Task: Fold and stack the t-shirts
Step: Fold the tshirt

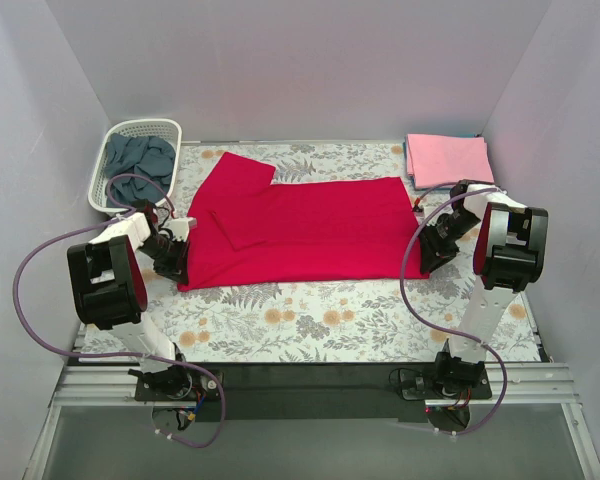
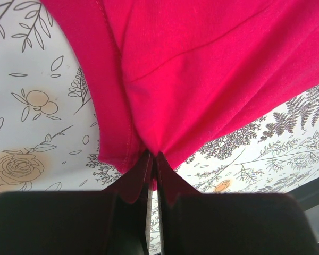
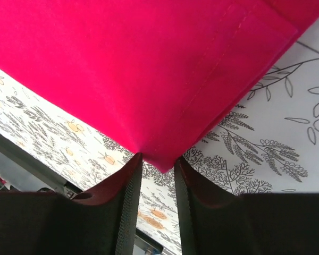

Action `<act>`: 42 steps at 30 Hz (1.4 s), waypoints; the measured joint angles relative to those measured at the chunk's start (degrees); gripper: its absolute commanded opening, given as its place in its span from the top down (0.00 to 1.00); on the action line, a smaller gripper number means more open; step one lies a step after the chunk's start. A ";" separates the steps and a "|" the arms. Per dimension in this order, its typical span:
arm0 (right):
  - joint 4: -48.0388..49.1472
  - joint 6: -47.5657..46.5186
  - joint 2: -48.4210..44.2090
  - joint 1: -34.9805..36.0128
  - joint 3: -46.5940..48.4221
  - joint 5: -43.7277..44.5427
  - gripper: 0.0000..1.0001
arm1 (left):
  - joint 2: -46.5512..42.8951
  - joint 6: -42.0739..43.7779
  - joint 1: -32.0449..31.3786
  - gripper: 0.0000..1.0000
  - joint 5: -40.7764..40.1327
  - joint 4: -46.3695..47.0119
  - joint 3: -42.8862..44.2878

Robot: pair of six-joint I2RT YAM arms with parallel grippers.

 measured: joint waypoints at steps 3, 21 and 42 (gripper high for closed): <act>-0.11 -0.17 -0.02 -0.02 -1.70 1.14 0.99 | 0.00 0.66 0.00 1.00 -0.04 0.00 -0.02; -3.63 -5.84 -7.26 -1.22 -5.81 5.33 0.43 | -5.70 2.71 -1.60 0.53 5.64 -7.37 12.50; -4.76 -4.13 -11.02 -1.22 -1.07 1.60 0.40 | 4.20 -21.11 -26.82 0.64 -3.45 6.47 10.29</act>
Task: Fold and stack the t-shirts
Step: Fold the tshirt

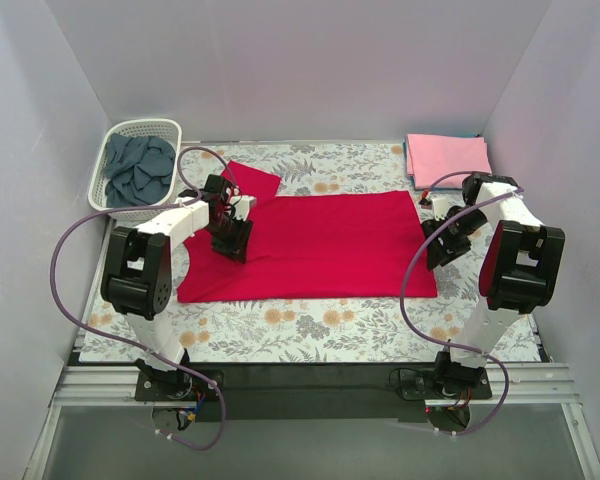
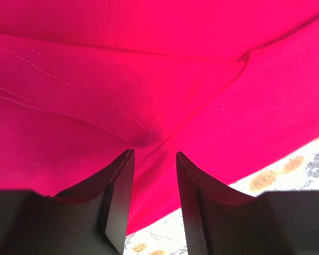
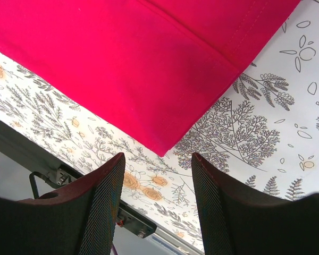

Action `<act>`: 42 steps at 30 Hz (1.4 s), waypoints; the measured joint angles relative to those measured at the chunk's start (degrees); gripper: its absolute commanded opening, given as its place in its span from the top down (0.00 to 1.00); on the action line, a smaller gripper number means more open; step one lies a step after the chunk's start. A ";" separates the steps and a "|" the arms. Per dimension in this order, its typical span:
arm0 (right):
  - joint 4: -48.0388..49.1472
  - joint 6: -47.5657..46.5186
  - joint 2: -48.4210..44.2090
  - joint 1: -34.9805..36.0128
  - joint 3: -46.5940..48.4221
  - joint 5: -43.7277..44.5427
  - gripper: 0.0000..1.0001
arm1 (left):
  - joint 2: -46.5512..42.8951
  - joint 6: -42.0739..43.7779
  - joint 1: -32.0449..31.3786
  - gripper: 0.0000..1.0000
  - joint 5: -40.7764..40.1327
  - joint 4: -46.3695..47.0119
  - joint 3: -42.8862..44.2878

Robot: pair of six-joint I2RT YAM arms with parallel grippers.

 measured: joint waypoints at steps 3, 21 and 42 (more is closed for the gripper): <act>0.00 -0.07 0.00 0.00 0.00 0.00 0.40 | 0.52 -0.87 -0.57 0.60 -1.38 1.01 -0.07; 0.00 -0.52 0.00 0.00 -0.11 0.24 0.40 | 3.30 -2.32 -1.07 0.90 -4.04 2.58 0.07; 0.00 -0.66 0.00 0.00 -0.50 0.00 0.38 | 9.84 -1.27 -1.51 0.54 -1.07 2.47 16.46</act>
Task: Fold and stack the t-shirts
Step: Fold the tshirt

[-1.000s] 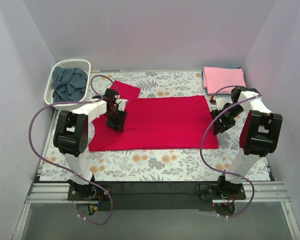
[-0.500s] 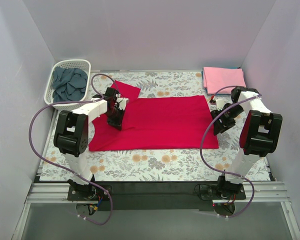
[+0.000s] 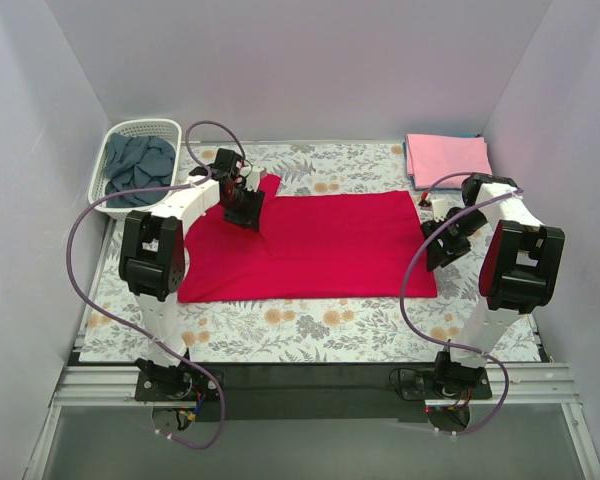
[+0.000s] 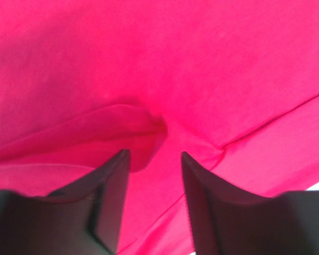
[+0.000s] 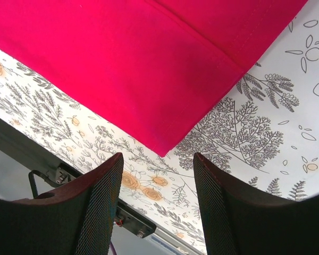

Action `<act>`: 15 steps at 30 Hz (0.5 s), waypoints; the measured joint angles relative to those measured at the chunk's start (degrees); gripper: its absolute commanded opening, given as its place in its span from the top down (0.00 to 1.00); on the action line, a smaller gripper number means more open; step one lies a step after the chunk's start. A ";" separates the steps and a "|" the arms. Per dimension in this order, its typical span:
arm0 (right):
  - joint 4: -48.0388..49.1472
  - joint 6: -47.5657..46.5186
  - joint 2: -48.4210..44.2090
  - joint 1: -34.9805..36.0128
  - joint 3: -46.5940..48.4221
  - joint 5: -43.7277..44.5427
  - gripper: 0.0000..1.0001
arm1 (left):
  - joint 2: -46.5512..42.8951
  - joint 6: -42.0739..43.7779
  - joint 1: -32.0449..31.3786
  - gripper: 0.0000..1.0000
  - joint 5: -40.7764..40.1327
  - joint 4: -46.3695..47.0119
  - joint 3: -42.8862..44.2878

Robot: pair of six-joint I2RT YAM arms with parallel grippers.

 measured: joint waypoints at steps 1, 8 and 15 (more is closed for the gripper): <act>0.00 0.00 0.00 0.00 0.00 -0.11 0.38 | 0.55 0.00 -0.02 0.52 0.90 0.15 0.72; -0.57 0.04 1.11 0.24 3.34 -2.51 0.39 | -1.05 -0.63 0.44 0.40 4.79 1.77 1.75; 0.48 1.81 7.72 2.10 17.40 -5.57 0.40 | -1.79 -0.17 7.63 0.38 10.51 1.18 8.41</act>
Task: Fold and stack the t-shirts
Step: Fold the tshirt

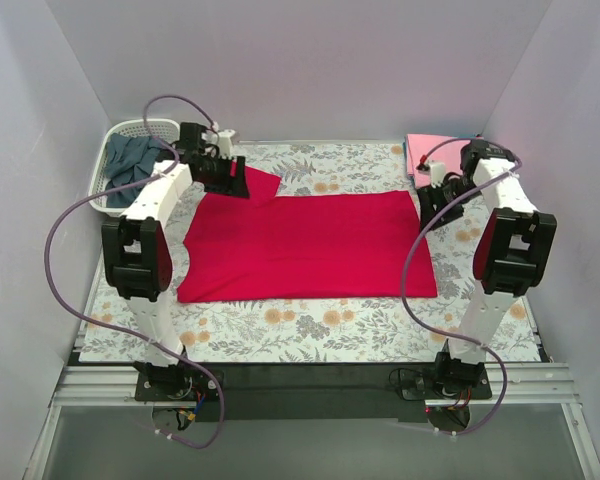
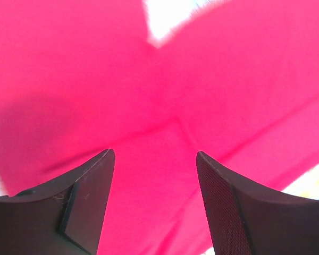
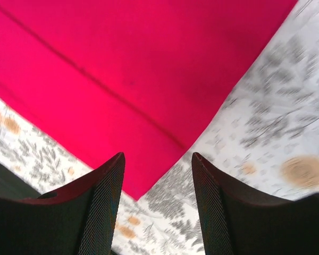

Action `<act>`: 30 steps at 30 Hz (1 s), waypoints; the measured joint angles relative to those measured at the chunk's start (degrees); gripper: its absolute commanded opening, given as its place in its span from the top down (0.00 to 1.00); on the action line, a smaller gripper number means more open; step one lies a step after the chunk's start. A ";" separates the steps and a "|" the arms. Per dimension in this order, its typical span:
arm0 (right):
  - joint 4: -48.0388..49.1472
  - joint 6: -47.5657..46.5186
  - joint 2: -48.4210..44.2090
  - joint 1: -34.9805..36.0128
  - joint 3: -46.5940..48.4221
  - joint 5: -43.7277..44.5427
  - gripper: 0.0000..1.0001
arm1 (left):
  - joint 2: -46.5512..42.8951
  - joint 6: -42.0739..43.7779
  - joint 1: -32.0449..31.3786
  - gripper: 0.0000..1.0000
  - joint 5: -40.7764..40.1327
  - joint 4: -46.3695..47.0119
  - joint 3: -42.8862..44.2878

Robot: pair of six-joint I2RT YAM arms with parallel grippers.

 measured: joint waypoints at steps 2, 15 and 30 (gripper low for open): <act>0.68 1.03 2.73 0.55 5.75 -0.33 0.40 | 0.83 0.33 2.93 0.38 0.70 -0.31 3.32; 12.11 10.38 17.88 5.18 24.09 3.19 0.46 | 13.42 -0.79 5.75 0.38 -0.28 3.39 14.73; 28.55 18.38 20.83 8.83 18.03 15.89 0.55 | 14.12 -1.27 6.19 0.38 -2.89 6.56 14.29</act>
